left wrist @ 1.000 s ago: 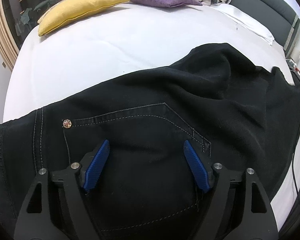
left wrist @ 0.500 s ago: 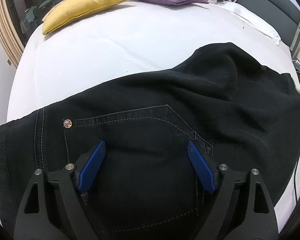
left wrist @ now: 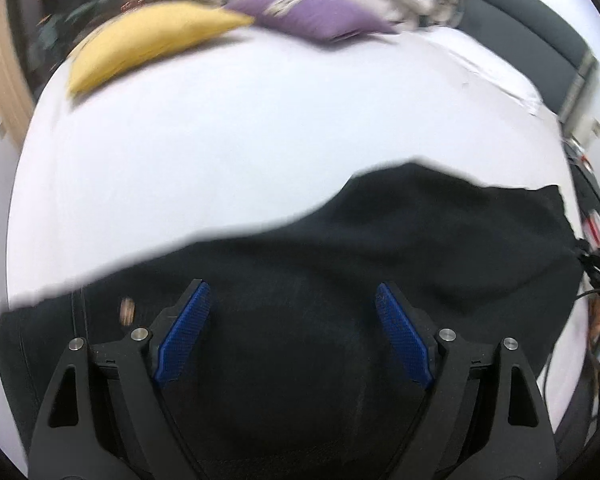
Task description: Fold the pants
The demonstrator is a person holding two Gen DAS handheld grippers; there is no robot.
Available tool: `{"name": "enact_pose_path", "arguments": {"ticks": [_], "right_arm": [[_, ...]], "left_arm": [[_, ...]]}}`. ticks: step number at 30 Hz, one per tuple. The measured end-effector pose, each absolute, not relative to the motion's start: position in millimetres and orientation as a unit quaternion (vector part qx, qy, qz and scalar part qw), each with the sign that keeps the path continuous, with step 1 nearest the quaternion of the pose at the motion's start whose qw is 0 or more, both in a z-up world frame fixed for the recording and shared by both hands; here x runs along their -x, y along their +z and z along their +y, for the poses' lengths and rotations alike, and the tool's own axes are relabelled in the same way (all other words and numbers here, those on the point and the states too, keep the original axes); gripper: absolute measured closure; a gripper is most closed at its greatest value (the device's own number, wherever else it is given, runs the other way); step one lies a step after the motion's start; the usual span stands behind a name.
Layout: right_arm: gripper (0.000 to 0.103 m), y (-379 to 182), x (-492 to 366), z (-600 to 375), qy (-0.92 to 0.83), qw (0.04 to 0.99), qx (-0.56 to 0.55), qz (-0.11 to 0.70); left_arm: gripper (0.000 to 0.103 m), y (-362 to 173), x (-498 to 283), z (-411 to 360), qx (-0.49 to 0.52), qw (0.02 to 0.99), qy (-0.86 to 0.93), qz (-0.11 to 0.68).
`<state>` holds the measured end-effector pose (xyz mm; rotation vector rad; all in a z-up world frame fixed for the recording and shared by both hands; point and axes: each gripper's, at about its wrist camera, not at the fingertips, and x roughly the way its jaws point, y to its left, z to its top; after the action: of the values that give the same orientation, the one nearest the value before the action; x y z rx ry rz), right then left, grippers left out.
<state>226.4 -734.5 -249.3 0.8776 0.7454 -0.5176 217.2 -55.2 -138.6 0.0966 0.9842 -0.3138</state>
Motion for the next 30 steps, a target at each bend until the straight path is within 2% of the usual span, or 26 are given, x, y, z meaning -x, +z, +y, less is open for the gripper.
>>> {"name": "enact_pose_path", "arguments": {"ticks": [7, 14, 15, 16, 17, 21, 30], "right_arm": [[0.100, -247.4, -224.3, -739.8, -0.219, 0.813, -0.421, 0.338], [0.100, -250.1, -221.0, -743.2, -0.196, 0.820, -0.418, 0.338], [0.100, -250.5, -221.6, -743.3, -0.195, 0.820, -0.417, 0.339], [0.100, -251.0, -222.2, -743.4, -0.194, 0.821, -0.416, 0.339], [0.100, -251.5, -222.6, -743.5, -0.193, 0.822, -0.415, 0.340], [0.100, -251.6, -223.3, -742.0, -0.195, 0.823, -0.413, 0.338], [0.100, -248.1, -223.4, -735.1, -0.212, 0.826, -0.400, 0.337]], "left_arm": [[0.019, -134.6, -280.3, -107.4, -0.143, 0.837, -0.230, 0.476], [0.019, -168.0, -332.9, -125.2, -0.158, 0.793, -0.265, 0.525], [0.037, -171.4, -336.7, -126.3, -0.159, 0.791, -0.268, 0.527], [0.083, -176.7, -341.5, -130.0, -0.164, 0.784, -0.272, 0.534], [0.089, -179.4, -343.7, -132.6, -0.168, 0.780, -0.271, 0.538], [0.093, -186.1, -344.0, -151.1, -0.229, 0.777, -0.266, 0.522], [0.095, -193.8, -370.6, -155.2, -0.228, 0.834, -0.176, 0.470]]}}
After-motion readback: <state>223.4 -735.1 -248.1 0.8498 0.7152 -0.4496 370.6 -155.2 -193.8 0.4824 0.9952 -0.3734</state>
